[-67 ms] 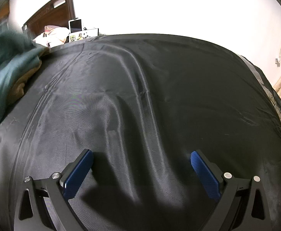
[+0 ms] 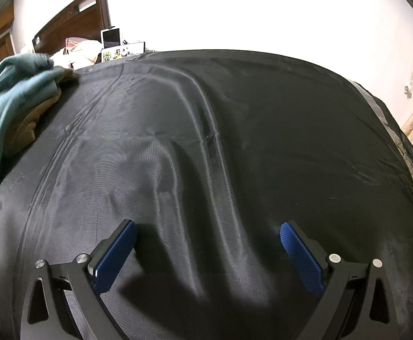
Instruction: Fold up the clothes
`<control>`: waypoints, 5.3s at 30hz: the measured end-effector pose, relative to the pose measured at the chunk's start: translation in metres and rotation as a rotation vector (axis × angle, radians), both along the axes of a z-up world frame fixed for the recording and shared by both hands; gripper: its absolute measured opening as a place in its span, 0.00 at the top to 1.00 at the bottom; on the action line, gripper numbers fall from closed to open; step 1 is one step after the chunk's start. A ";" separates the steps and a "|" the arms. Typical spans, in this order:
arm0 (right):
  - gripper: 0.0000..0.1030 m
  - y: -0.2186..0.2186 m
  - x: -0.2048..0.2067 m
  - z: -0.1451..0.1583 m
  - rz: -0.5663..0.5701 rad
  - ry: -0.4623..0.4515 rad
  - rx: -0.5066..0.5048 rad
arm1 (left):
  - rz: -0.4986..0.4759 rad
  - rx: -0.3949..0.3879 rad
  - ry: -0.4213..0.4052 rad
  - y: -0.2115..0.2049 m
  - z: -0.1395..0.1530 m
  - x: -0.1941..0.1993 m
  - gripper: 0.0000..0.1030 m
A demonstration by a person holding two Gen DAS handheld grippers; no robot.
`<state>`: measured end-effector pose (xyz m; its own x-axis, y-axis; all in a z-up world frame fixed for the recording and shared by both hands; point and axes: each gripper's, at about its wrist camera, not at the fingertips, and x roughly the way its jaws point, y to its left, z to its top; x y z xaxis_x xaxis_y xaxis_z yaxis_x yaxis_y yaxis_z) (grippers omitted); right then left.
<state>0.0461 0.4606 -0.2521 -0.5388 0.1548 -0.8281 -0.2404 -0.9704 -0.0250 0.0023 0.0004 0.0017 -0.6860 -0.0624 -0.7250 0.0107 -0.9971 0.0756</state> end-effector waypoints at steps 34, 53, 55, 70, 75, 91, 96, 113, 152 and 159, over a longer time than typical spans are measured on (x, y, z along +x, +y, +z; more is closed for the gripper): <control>0.01 -0.014 -0.005 0.003 -0.105 -0.047 -0.025 | 0.141 -0.018 -0.034 0.002 -0.007 0.016 0.00; 0.01 -0.172 -0.075 0.130 0.282 0.114 -0.263 | 0.219 0.041 -0.109 -0.091 -0.051 -0.006 0.00; 0.01 -0.195 -0.080 0.150 0.340 0.160 -0.267 | 0.215 0.057 -0.117 -0.100 -0.056 -0.008 0.00; 0.01 -0.262 -0.102 0.170 0.445 0.146 -0.344 | 0.236 0.096 -0.138 -0.148 -0.080 -0.010 0.00; 0.01 -0.266 -0.108 0.178 0.402 0.171 -0.280 | 0.200 0.132 -0.168 -0.144 -0.090 -0.027 0.00; 0.01 -0.255 -0.078 0.246 0.358 0.366 -0.222 | 0.038 0.054 -0.148 -0.084 -0.074 -0.088 0.00; 0.01 -0.242 -0.054 0.269 0.327 0.447 -0.211 | -0.022 0.066 -0.152 -0.062 -0.072 -0.092 0.00; 0.01 -0.232 -0.017 0.291 0.466 0.565 -0.127 | 0.105 0.002 -0.023 -0.046 -0.009 -0.043 0.00; 0.01 -0.264 -0.286 0.131 0.336 0.114 -0.516 | 0.030 0.030 -0.146 -0.067 -0.071 -0.249 0.00; 0.30 -0.299 -0.328 0.093 0.360 0.014 -0.592 | 0.058 0.042 -0.178 -0.077 -0.084 -0.247 0.00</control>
